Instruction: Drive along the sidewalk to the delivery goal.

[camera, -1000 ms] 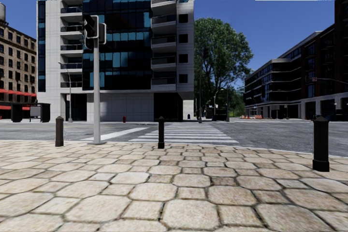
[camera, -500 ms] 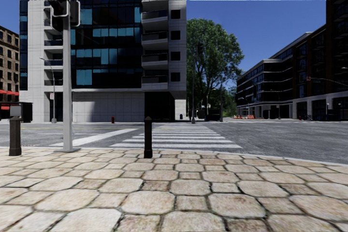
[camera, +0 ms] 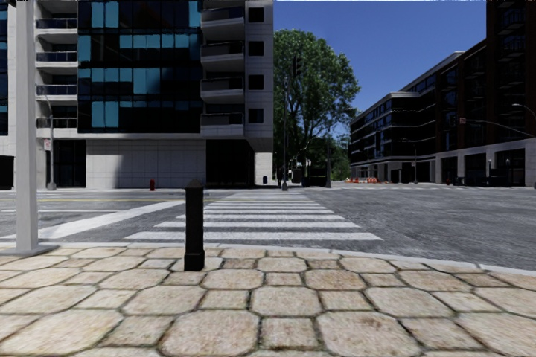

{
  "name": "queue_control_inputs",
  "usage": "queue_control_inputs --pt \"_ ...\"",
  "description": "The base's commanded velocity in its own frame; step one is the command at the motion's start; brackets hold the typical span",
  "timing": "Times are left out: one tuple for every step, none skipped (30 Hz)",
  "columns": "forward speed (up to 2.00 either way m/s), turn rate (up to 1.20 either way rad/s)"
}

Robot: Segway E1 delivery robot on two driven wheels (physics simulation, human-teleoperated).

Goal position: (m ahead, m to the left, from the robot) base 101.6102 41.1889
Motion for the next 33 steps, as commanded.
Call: queue_control_inputs --pt "2.0 -0.26" --pt "2.0 -0.26" --pt "2.0 -0.26" --pt "2.0 -0.26" --pt "2.0 -0.26" --pt "2.0 -0.26" --pt "2.0 -0.26" --pt "2.0 -0.26" --pt "2.0 -0.26" --pt "2.0 -0.26" --pt "2.0 -0.26" --pt "2.0 -0.26" --pt "2.0 -0.26" --pt "2.0 -0.26" --pt "2.0 -0.26" --pt "2.0 -0.23" --pt "2.0 0.0" --pt "2.0 0.0" --pt "2.0 0.0" --pt "2.0 0.0" --pt "2.0 0.0" --pt "2.0 0.0" --pt "2.0 0.0" --pt "2.0 0.0" --pt "2.0 0.0" --pt "2.0 0.0" --pt "2.0 0.0" --pt "2.0 0.01" --pt "2.0 0.01" --pt "2.0 0.13" --pt "2.0 0.15" --pt "2.0 0.25" --pt "2.0 0.26"
